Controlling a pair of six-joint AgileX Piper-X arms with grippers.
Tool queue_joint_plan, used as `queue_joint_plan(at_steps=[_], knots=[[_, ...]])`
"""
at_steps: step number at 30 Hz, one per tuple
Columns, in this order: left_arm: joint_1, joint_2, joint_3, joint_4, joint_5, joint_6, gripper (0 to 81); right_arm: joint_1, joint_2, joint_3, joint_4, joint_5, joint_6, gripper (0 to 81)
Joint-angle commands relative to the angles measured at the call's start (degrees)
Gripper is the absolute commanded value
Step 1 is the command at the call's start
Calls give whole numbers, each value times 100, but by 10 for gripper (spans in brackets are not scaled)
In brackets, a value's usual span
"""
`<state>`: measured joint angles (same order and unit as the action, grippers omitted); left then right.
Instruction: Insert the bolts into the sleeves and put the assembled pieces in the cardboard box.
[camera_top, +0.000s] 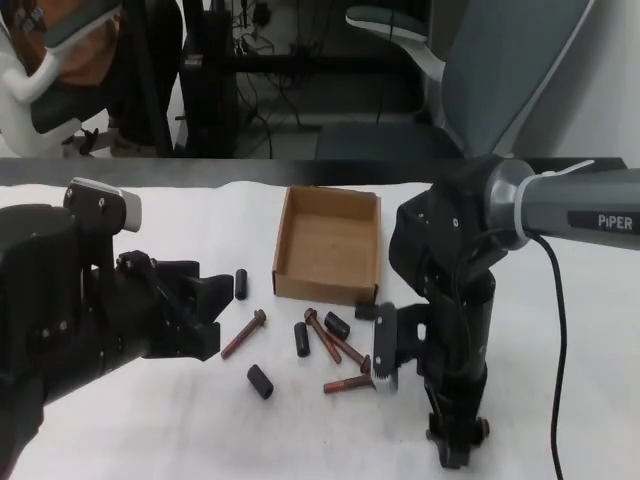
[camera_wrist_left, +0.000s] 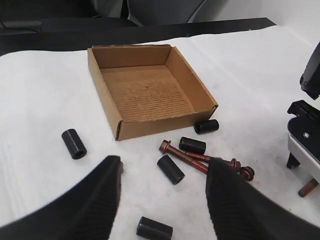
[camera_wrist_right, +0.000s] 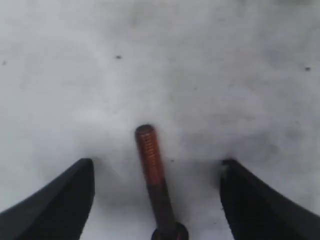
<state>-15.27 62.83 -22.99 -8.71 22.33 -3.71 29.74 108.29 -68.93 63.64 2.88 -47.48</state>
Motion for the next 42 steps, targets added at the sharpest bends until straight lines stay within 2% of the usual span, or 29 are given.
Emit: queue_joint_plan(at_steps=[1,2,4,6,9,12,13,14,16,19,20,22,26,27,29,34,39,42], knots=[[-25,-17,-59,-55,138,8,497,-5,-233,-100,-188,-126,637,574],[-25,-17,-59,-55,138,8,497,-5,-359,-114,-247,-169,835,564],[-25,-17,-59,-55,138,8,497,-5,-672,-112,-512,-208,1733,564],[-25,-17,-59,-55,138,8,497,-5,-982,-112,-917,-38,3235,564],[-25,-17,-59,-43,138,10,497,-5,-1490,-112,-1594,416,6242,564],[-25,-17,-59,-29,138,-5,497,74,-1827,-112,-2416,698,7922,528],[-25,-17,-59,-22,138,-13,497,113,-1881,-112,-2689,736,8216,510],[-25,-17,-59,2,138,-11,497,154,-1923,-112,-3027,733,8350,476],[-25,-17,-59,78,138,-54,497,227,-1939,-112,-3449,733,8599,354],[-25,-17,-59,145,138,-255,497,295,-1939,-112,-3320,885,8727,46],[-25,-17,-59,145,138,-273,497,293,-1958,-112,-3143,945,8685,3],[-25,-17,-59,145,46,-272,497,293,-2046,-112,-2796,973,8687,53],[-25,-17,-59,77,-438,-402,497,293,-2446,-98,-2532,1247,8527,259],[-25,-32,-59,77,-530,-402,497,293,-2613,-98,-2530,1330,8464,280],[-25,-31,-59,77,-671,-468,497,335,-3023,-98,-2509,1411,8385,260],[-25,-31,-59,74,-769,-1111,497,759,-4257,-63,-2187,1998,7991,83],[-152,-31,-59,30,-726,-1193,497,979,-4971,159,-2406,2273,7976,71],[-279,-48,-59,30,-511,-1193,497,994,-4983,178,-1994,2113,8096,66]])
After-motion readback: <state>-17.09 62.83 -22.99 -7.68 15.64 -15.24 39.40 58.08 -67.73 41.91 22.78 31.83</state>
